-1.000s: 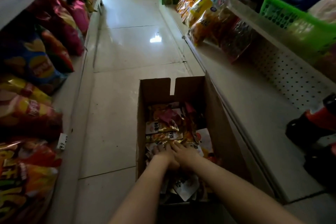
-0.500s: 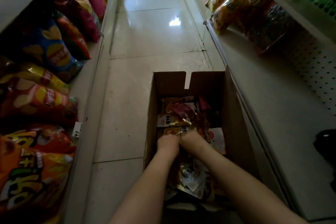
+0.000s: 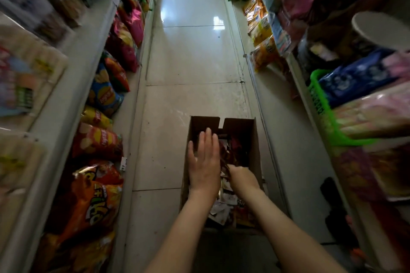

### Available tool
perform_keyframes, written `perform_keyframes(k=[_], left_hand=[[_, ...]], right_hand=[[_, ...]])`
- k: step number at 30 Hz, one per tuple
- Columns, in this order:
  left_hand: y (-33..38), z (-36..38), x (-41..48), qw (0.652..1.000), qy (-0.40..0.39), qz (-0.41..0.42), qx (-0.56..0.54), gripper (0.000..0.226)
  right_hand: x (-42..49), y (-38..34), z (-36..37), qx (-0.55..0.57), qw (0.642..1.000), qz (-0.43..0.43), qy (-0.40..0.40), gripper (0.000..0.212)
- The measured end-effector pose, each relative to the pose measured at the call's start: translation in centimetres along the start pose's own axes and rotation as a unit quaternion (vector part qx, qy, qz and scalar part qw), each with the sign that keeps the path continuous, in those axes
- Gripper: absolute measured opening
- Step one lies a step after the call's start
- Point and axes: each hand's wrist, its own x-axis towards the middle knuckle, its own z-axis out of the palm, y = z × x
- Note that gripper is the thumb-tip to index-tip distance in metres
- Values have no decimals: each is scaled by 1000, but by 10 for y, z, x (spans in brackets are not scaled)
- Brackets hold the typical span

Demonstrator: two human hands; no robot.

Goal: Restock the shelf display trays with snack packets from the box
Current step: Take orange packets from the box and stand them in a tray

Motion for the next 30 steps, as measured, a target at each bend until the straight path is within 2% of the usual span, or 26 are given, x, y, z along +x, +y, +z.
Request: perform_keyframes(k=[2, 3, 5, 6, 7, 9, 10, 12, 14, 16, 18, 20, 23, 24, 27, 30], left_hand=[[2, -33, -11, 988, 5, -92, -123, 119], [3, -51, -13, 964, -15, -155, -216, 121], [9, -88, -18, 872, -104, -260, -401, 131], [12, -104, -21, 833, -157, -268, -458, 135], [15, -123, -23, 810, -192, -255, -491, 137], [23, -161, -24, 788, -212, -217, -535, 131], [29, -177, -25, 778, -196, -210, -559, 125], [40, -223, -26, 766, -146, -214, -588, 101], [50, -273, -29, 780, -87, -230, -576, 64], [58, -316, -30, 754, -87, -273, -592, 54], [67, -359, -29, 691, -137, -322, -633, 60], [73, -395, -34, 632, -194, -336, -671, 58], [91, -444, -51, 525, -289, -320, -734, 32], [95, -457, -59, 503, -318, -314, -740, 24], [112, -486, -83, 468, -395, -293, -734, 25], [123, -508, -95, 465, -452, -262, -715, 25]], right_hand=[[-22, -5, -19, 82, 995, 49, 21, 23], [-31, -8, -31, 116, 991, 66, 26, 24], [-62, -20, -59, 170, 981, 83, 32, 27], [-78, -26, -72, 196, 976, 87, 35, 26], [-95, -33, -87, 229, 969, 91, 34, 23], [-127, -49, -117, 273, 957, 97, 29, 21], [-139, -56, -127, 280, 955, 90, 24, 21], [-171, -73, -166, 297, 951, 81, 20, 25], [-206, -87, -209, 269, 959, 66, 52, 26], [-235, -98, -245, 211, 973, 47, 78, 23], [-267, -105, -280, 193, 974, 47, 111, 24], [-304, -113, -307, 194, 966, 61, 158, 25], [-356, -118, -336, 186, 953, 91, 223, 32], [-370, -120, -343, 175, 952, 113, 224, 34], [-423, -119, -363, 160, 942, 175, 237, 36], [-460, -119, -368, 192, 929, 183, 259, 38]])
